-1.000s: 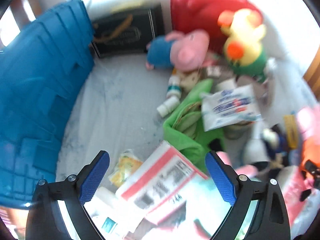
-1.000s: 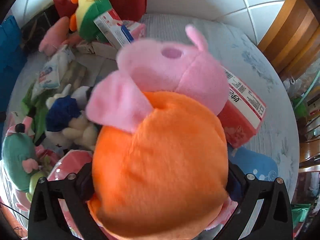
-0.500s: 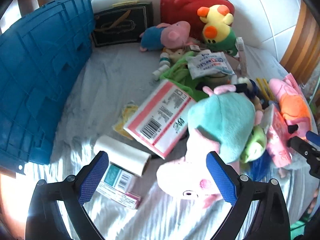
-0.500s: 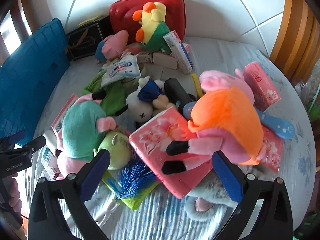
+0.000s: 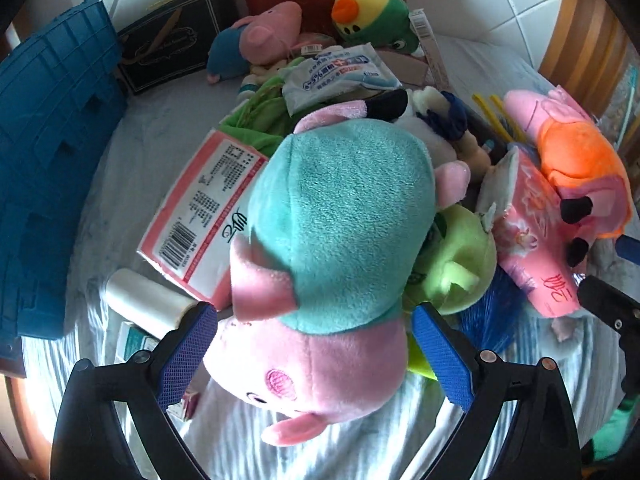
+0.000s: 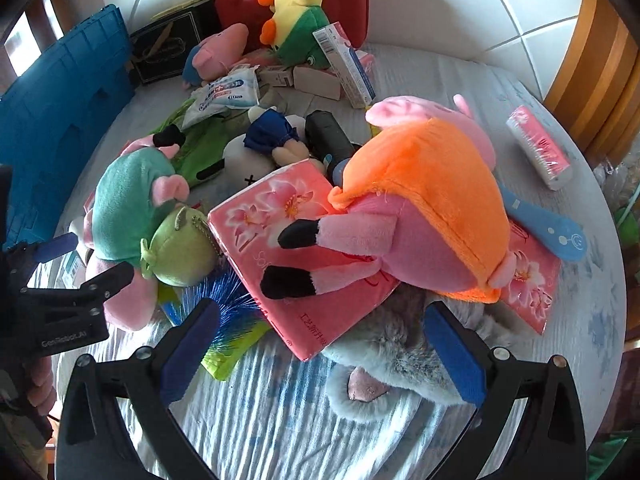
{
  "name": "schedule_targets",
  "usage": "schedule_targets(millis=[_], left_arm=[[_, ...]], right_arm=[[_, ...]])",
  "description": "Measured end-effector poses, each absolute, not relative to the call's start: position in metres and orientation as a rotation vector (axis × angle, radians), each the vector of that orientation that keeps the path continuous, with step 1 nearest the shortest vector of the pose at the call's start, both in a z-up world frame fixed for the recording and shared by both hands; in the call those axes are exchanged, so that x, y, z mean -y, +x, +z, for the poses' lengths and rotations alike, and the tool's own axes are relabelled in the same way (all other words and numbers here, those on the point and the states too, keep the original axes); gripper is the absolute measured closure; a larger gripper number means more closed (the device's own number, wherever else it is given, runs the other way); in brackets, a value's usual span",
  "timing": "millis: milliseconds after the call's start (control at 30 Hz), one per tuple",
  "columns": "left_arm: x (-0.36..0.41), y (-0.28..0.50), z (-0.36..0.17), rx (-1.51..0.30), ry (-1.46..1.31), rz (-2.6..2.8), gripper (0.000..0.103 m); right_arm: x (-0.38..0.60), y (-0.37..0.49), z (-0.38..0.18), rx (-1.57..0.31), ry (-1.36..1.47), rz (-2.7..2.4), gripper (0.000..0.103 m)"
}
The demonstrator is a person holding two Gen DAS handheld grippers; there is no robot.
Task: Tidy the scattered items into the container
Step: 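Lift the tissue pack with the right tool while the left lifts the teal plush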
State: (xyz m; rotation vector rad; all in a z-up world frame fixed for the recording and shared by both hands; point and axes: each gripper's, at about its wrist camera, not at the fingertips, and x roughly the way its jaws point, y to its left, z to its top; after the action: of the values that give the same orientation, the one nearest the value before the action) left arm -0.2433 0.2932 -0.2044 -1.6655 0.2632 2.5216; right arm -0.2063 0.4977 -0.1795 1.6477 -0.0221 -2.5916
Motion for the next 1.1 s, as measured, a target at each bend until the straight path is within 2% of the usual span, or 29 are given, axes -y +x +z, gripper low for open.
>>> schedule_targets(millis=[200,367,567,733,800,933,1100], left_arm=[[-0.301,-0.261,-0.218,-0.256,-1.708,2.53,0.005],[-0.306,-0.267,-0.221,-0.266,-1.72,2.524,0.02],[-0.305,-0.259,-0.215,-0.262,-1.702,2.535,0.029],[-0.303,-0.253,-0.214,-0.25,-1.709,2.533,0.028],[-0.302,-0.252,-0.218,-0.246,-1.726,2.53,0.027],[-0.302,-0.25,-0.217,-0.243,-1.692,2.556,0.027],[-0.299,-0.244,-0.211,-0.236,-1.664,2.576,0.028]], right_arm=[[-0.505,-0.228,-0.204,0.004,1.706,-2.523,0.0],[-0.509,-0.252,-0.22,0.056,1.679,-2.459,0.0],[-0.508,-0.258,-0.221,0.134,1.644,-2.466,0.001],[-0.494,-0.241,-0.217,0.089,1.675,-2.405,0.003],[-0.487,-0.24,-0.217,0.045,1.667,-2.398,0.0],[-0.478,-0.252,-0.224,-0.044,1.645,-2.47,0.0],[-0.477,-0.268,-0.224,-0.02,1.573,-2.528,0.0]])
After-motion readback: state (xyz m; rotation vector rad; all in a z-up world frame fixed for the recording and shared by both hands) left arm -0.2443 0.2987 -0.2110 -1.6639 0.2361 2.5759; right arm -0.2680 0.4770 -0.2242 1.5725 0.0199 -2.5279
